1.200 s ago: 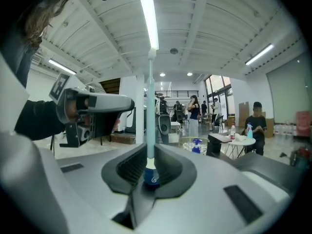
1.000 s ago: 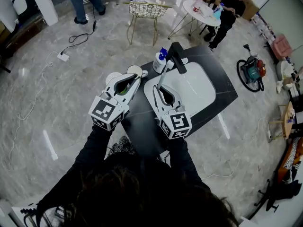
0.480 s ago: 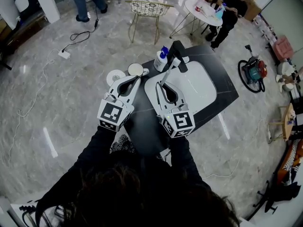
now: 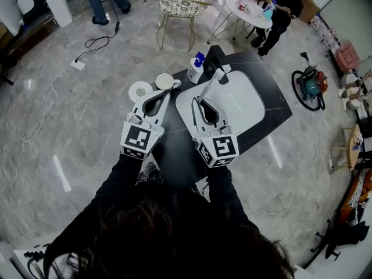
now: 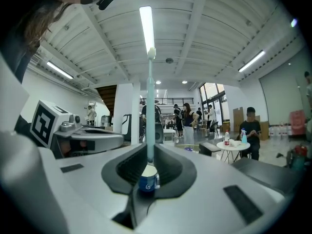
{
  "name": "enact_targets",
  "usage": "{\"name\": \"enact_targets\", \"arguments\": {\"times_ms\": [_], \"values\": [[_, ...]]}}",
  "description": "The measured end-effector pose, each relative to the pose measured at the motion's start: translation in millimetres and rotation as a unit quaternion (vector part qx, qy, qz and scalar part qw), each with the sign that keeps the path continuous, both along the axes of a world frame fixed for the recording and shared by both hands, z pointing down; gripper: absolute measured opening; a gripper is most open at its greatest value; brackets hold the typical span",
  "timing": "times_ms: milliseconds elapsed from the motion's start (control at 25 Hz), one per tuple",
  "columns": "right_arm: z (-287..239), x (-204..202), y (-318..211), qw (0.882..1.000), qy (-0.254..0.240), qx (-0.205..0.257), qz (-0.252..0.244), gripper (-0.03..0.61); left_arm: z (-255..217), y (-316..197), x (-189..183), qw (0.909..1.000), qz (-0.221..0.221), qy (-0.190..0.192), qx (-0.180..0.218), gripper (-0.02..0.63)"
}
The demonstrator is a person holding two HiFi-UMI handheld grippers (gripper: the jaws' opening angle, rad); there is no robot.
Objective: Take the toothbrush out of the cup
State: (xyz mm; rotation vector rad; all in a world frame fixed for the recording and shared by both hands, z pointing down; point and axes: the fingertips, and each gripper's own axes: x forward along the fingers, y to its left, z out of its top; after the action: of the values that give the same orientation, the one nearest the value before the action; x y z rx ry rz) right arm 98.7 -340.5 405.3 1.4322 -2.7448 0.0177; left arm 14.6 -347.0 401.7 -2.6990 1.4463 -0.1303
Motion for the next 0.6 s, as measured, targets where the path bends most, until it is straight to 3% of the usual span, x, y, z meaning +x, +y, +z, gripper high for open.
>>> {"name": "enact_targets", "arguments": {"times_ms": [600], "values": [[-5,1,12,1.000,0.015,0.017,0.012,0.046,-5,9,-3,1.0000,-0.006,0.003,0.002,0.008]]}}
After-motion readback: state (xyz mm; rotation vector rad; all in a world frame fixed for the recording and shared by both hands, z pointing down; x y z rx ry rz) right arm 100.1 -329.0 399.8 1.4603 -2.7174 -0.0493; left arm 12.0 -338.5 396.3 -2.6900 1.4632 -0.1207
